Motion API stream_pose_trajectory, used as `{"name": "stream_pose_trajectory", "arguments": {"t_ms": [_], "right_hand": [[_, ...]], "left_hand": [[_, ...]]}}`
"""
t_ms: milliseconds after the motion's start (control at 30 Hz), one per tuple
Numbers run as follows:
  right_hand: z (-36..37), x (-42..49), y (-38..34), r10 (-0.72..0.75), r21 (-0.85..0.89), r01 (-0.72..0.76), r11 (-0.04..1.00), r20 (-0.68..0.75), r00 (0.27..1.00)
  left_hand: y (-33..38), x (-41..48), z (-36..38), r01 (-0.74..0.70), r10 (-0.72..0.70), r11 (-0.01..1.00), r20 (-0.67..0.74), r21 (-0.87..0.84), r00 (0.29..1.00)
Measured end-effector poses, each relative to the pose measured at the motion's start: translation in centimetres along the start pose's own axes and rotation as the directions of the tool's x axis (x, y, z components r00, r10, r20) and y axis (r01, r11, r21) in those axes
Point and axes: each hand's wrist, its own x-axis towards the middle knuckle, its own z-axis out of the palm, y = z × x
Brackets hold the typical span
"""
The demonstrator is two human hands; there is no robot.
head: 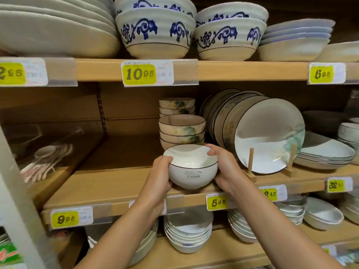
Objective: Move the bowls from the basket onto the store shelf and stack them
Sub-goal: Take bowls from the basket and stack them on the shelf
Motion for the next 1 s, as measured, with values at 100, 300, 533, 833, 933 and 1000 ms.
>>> {"name": "stream_pose_trajectory", "arguments": {"t_ms": [100,300,533,833,933,1000], "right_hand": [[-0.3,0.6,0.3,0.012,-0.002,-0.012,1.000,0.042,0.999],[-0.3,1.1,0.2,0.094,0.075,-0.098,0.992,0.055,0.994],[-0.8,0.8,1.4,0.037,0.035,-0.040,0.999,0.085,0.996],[-0.7,1.0,-0.4,0.088,-0.045,-0.083,0.995,0.124,0.988],[-0.7,1.2,0.1,0.112,0.026,-0.116,0.993,0.109,0.988],[-0.7,0.9,0.5,0.087,0.055,-0.093,0.994,0.093,0.992]], "left_hand": [[-0.6,-1.3,0.8,-0.108,0.108,0.994,-0.089,0.001,0.990],[-1.6,-2.7,4.8,-0.191,0.189,0.982,-0.200,0.006,0.961],[-1.0,-1.0,4.0,-0.177,0.168,0.984,-0.219,-0.021,0.961],[-0.2,0.3,2.5,-0.074,0.072,0.997,-0.251,0.001,0.965],[-1.8,-1.1,3.8,-0.164,0.163,0.986,-0.205,0.010,0.965],[-1.8,-0.7,4.0,-0.175,0.169,0.985,-0.211,-0.010,0.963]]}}
